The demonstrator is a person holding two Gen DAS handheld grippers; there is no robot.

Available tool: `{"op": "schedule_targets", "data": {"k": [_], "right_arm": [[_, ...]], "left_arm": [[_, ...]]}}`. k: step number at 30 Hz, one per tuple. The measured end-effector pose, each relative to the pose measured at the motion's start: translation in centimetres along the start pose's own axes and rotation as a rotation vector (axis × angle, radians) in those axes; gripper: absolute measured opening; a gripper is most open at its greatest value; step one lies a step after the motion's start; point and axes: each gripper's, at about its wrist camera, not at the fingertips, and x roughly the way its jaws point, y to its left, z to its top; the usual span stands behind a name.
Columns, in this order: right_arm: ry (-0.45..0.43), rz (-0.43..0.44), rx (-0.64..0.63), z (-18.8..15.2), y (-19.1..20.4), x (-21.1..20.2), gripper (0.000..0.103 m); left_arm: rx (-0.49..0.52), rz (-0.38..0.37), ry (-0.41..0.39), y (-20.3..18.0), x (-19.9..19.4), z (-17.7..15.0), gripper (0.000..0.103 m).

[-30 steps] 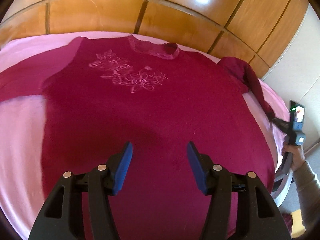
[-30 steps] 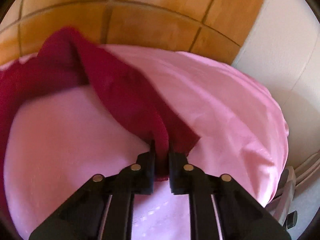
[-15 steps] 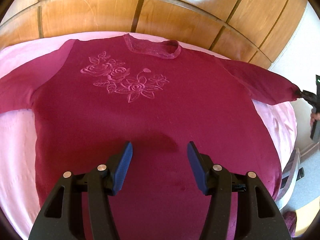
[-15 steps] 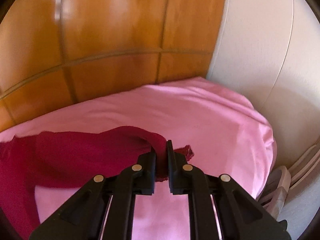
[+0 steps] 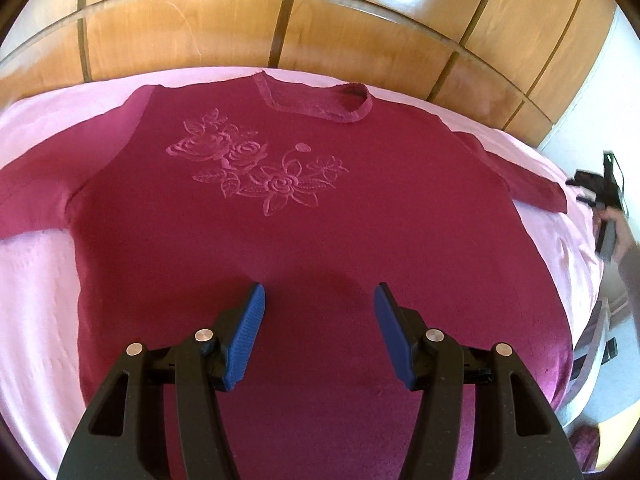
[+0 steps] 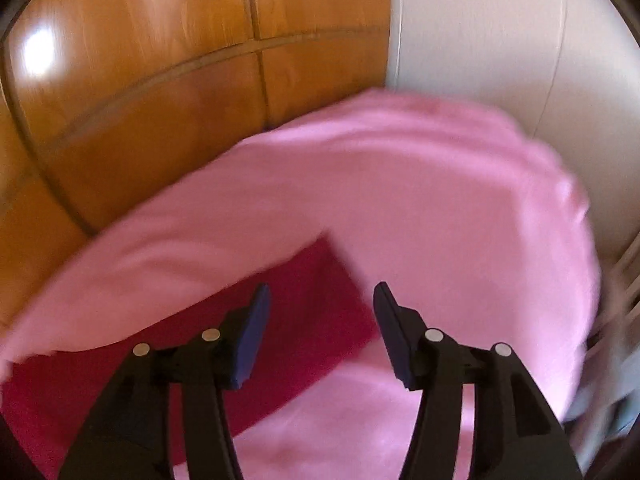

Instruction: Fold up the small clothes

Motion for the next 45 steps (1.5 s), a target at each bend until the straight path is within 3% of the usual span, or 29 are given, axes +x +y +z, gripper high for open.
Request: {"op": "schedule_targets", "data": {"k": [6, 9, 10, 11, 15, 18, 21, 22, 23, 25, 26, 29, 33, 36, 40, 41, 42, 44, 45], "right_arm": [[0.178, 0.336, 0.228, -6.2, -0.8, 2.0, 0.054], [0.150, 0.332, 0.227, -6.6, 0.8, 2.6, 0.047], [0.152, 0.330, 0.214, -6.4, 1.2, 2.8, 0.023], [0.159, 0.308, 0.187, -6.2, 1.8, 2.9, 0.010], [0.032, 0.177, 0.060, -5.1, 2.5, -0.3, 0.009], [0.055, 0.077, 0.037, -6.2, 1.7, 0.4, 0.009], [0.086, 0.086, 0.009, -7.8, 2.0, 1.6, 0.011], [0.068, 0.090, 0.020, -8.0, 1.9, 1.3, 0.021], [0.070, 0.105, 0.041, -7.9, 1.6, 1.3, 0.037], [0.060, 0.122, 0.068, -8.0, 1.5, 0.2, 0.055], [0.044, 0.120, 0.060, -8.1, 1.6, -0.4, 0.058], [0.042, 0.204, 0.016, -9.4, 3.0, -3.3, 0.058], [0.128, 0.422, -0.140, -13.9, 7.7, -6.7, 0.058], [0.230, 0.557, -0.217, -17.8, 10.3, -8.1, 0.057], [0.323, 0.619, -0.358, -23.8, 12.9, -10.1, 0.051], [0.308, 0.604, -0.398, -24.6, 13.2, -10.7, 0.044], [0.300, 0.596, -0.433, -25.2, 13.5, -11.1, 0.039], [0.321, 0.607, -0.459, -26.3, 13.3, -11.9, 0.020], [0.324, 0.606, -0.480, -26.8, 13.3, -12.3, 0.016]], "left_arm": [[-0.042, 0.001, -0.007, 0.5, 0.1, 0.1, 0.056], [-0.042, 0.009, -0.010, 0.3, -0.1, 0.0, 0.056], [-0.046, 0.011, -0.011, 0.3, -0.1, -0.1, 0.056], [-0.049, 0.014, -0.013, 0.3, -0.1, -0.2, 0.056], [-0.059, 0.020, -0.016, 0.7, -0.4, -0.6, 0.056], [-0.070, 0.010, -0.021, 1.0, -0.5, -1.2, 0.056], [-0.052, 0.016, -0.023, 0.9, -0.8, -1.4, 0.056], [-0.057, 0.013, -0.025, 1.2, -1.0, -1.5, 0.056], [-0.066, 0.012, -0.029, 1.5, -1.3, -1.5, 0.056], [-0.113, 0.044, -0.025, 2.6, -2.2, -1.7, 0.056], [-0.137, 0.050, -0.035, 3.2, -2.6, -1.8, 0.056], [-0.265, 0.058, -0.065, 6.2, -4.1, -2.4, 0.056], [-0.416, 0.042, -0.099, 10.2, -6.0, -3.2, 0.056], [-0.420, 0.109, -0.110, 10.8, -7.1, -3.9, 0.056], [-0.390, 0.041, -0.078, 10.7, -7.7, -5.6, 0.056], [-0.356, 0.050, -0.061, 10.3, -7.6, -6.0, 0.053], [-0.321, 0.055, -0.047, 9.9, -7.5, -6.4, 0.039], [-0.260, 0.095, -0.024, 9.0, -7.2, -7.2, 0.023], [-0.243, 0.100, -0.027, 8.8, -7.2, -7.4, 0.014]]}}
